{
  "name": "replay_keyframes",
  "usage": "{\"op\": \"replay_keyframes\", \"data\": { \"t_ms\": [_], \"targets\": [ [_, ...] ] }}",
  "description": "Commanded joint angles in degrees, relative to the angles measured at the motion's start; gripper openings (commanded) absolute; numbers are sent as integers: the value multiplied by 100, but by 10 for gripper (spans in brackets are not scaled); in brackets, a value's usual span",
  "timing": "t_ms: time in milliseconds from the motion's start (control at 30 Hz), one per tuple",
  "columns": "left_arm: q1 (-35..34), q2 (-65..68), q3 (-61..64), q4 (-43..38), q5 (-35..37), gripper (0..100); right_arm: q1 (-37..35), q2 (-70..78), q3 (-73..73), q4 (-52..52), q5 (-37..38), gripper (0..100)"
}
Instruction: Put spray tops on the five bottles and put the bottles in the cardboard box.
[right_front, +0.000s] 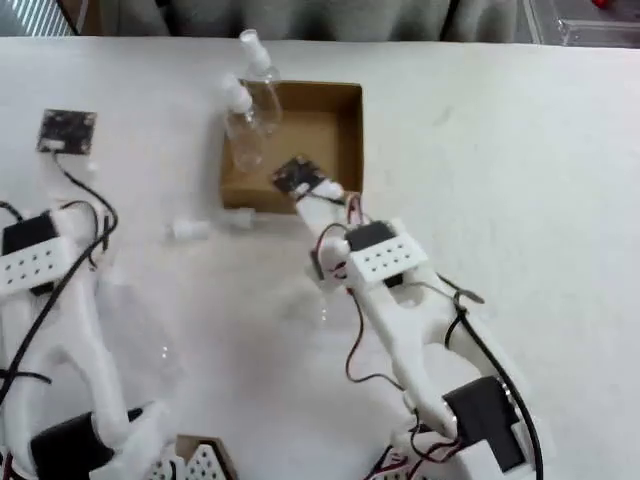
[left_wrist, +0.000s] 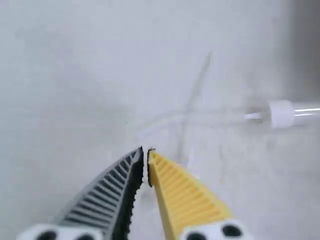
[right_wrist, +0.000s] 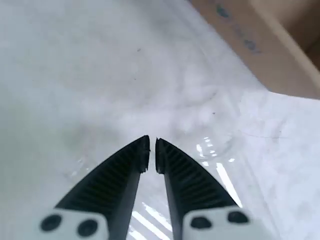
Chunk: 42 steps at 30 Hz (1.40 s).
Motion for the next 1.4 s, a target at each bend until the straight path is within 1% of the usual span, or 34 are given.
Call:
{"op": "replay_keyframes", "data": {
  "t_ms": [0, 133, 300, 433, 533, 700, 800, 867, 1000, 1167, 1367],
  "targets": [
    [-453, -215, -545, 44, 97, 27, -488, -391, 88, 48, 18, 16],
    [-840, 207, -932, 53, 97, 27, -1051, -796, 413, 22, 18, 16],
    [-1244, 1051, -1565, 53, 97, 27, -1807, -1552, 949, 4, 18, 18],
    [-1596, 1701, -2136, 53, 97, 27, -2527, -2132, 1415, -145, 18, 18],
    [-1868, 2062, -2585, 88, 97, 27, -3002, -2422, 1934, -734, 62, 18],
    [-2105, 2404, -3024, 88, 97, 27, -3653, -2589, 2945, -2536, 70, 18],
    [-2132, 2440, -3059, 88, 97, 27, -3820, -2589, 3393, -3512, 70, 17],
    [-2132, 2440, -3059, 88, 97, 27, -3837, -2589, 3490, -3873, 70, 17],
    [-2105, 2440, -3059, 70, 97, 27, -3899, -2580, 3490, -4031, 44, 17],
    [-2105, 2440, -3068, 53, 97, 27, -4303, -2580, 3508, -4163, 70, 18],
    [-2105, 2440, -3068, -88, 97, 27, -4505, -2457, 3771, -4708, 79, 18]
  ]
}}
